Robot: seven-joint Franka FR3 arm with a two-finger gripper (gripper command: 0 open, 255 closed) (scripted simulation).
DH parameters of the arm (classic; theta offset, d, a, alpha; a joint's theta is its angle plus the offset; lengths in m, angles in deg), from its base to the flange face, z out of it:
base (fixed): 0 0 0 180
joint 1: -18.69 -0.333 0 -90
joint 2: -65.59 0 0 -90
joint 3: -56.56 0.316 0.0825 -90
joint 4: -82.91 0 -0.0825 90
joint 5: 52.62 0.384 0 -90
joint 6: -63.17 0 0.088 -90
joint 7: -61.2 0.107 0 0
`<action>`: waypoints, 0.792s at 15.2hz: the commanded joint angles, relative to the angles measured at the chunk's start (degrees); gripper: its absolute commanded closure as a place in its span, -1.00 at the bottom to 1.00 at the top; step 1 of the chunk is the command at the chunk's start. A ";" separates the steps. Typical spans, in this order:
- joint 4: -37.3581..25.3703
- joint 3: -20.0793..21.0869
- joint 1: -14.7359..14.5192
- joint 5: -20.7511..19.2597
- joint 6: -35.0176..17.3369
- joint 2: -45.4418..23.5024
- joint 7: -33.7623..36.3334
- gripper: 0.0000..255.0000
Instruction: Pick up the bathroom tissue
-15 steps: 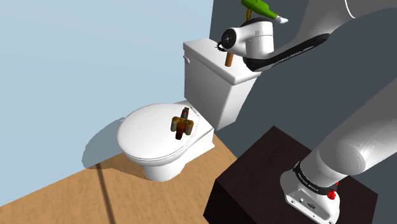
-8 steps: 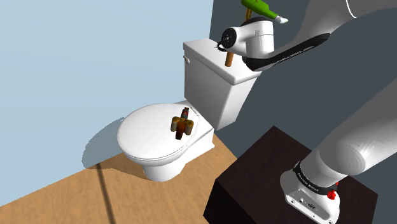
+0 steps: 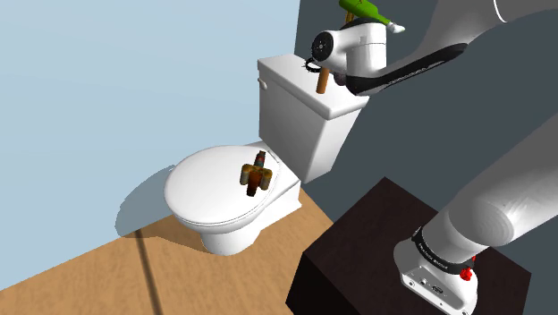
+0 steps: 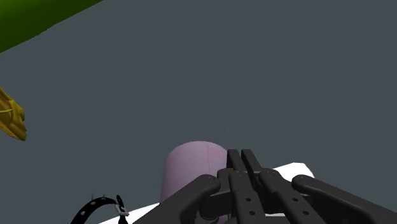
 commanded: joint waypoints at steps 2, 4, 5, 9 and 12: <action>-0.44 -0.03 -0.01 0.77 0.35 1.37 -1.94 1.00; -1.00 -0.02 -0.06 1.33 0.68 2.10 -3.28 1.00; -1.29 -0.02 -0.08 1.60 0.85 2.45 -3.95 1.00; -2.57 0.00 -0.17 2.68 1.56 3.74 -6.61 1.00; -2.97 0.01 -0.20 2.99 1.78 4.08 -7.37 1.00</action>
